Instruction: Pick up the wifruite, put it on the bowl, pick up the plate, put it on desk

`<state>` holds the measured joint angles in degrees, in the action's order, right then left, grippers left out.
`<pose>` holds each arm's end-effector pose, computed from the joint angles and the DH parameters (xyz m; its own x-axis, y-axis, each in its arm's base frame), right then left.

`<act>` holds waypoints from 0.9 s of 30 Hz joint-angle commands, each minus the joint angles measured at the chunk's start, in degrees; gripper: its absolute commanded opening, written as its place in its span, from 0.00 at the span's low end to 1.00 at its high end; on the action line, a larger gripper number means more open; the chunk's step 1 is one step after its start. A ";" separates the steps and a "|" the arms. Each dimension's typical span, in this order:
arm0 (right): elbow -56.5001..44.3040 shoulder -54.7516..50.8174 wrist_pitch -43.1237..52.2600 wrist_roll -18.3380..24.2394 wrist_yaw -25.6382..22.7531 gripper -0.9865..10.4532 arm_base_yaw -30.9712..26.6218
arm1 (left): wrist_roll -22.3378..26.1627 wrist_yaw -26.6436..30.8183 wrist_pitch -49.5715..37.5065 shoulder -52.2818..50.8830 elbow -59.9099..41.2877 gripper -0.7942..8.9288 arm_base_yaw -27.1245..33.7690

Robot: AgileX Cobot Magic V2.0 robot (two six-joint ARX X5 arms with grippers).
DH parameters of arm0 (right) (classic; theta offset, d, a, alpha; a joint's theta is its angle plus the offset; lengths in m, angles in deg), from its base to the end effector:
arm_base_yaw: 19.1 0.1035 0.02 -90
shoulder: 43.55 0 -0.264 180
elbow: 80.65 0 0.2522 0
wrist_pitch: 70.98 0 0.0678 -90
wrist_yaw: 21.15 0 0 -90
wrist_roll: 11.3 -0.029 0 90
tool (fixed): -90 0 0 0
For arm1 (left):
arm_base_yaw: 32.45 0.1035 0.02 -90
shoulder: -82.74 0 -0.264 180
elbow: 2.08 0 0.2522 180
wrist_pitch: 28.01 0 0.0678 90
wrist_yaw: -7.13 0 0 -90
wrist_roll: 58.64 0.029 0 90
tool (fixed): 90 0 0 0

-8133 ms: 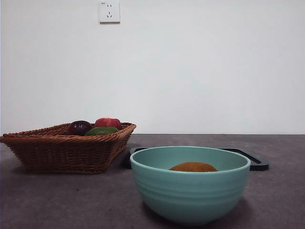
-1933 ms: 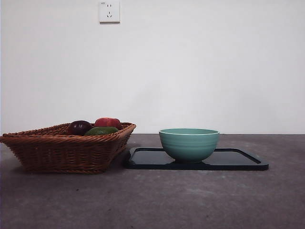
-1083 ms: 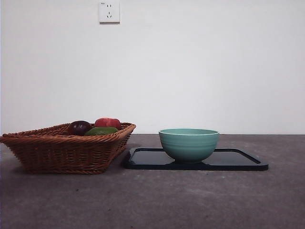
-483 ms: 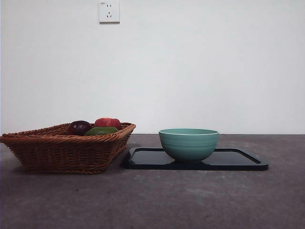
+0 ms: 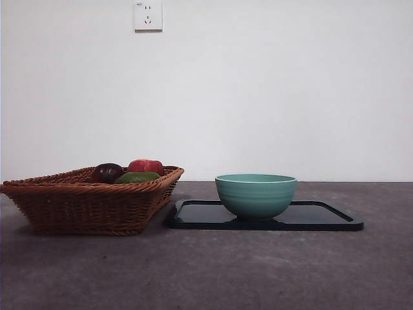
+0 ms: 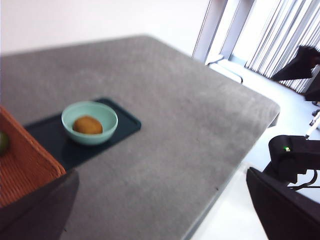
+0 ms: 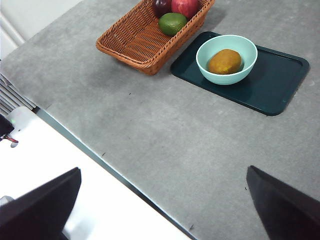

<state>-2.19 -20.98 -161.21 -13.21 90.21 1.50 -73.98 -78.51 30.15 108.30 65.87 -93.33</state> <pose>-0.0075 0.0085 0.3602 0.5917 0.6115 -0.5254 -0.5913 0.7721 0.2329 0.0317 -0.0524 0.3611 0.5334 -0.8013 -0.2710 0.7707 0.5924 -0.2347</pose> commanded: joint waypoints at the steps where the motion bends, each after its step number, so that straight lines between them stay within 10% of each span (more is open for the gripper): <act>1: 0.63 0.11 0.55 -0.46 0.28 0.64 0.26 | -4.96 0.74 -0.74 3.72 0.48 0.72 -0.46; 13: 0.63 0.11 0.87 -0.44 0.22 0.64 0.26 | -9.64 1.99 -4.52 27.69 7.06 0.72 -0.46; 27: 0.63 0.11 1.49 -0.46 0.24 0.64 0.26 | -6.51 1.75 10.75 56.85 34.53 0.72 4.09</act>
<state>-2.19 -20.98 -161.19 -13.21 90.21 1.50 -81.89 -76.78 40.65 163.62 98.13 -88.98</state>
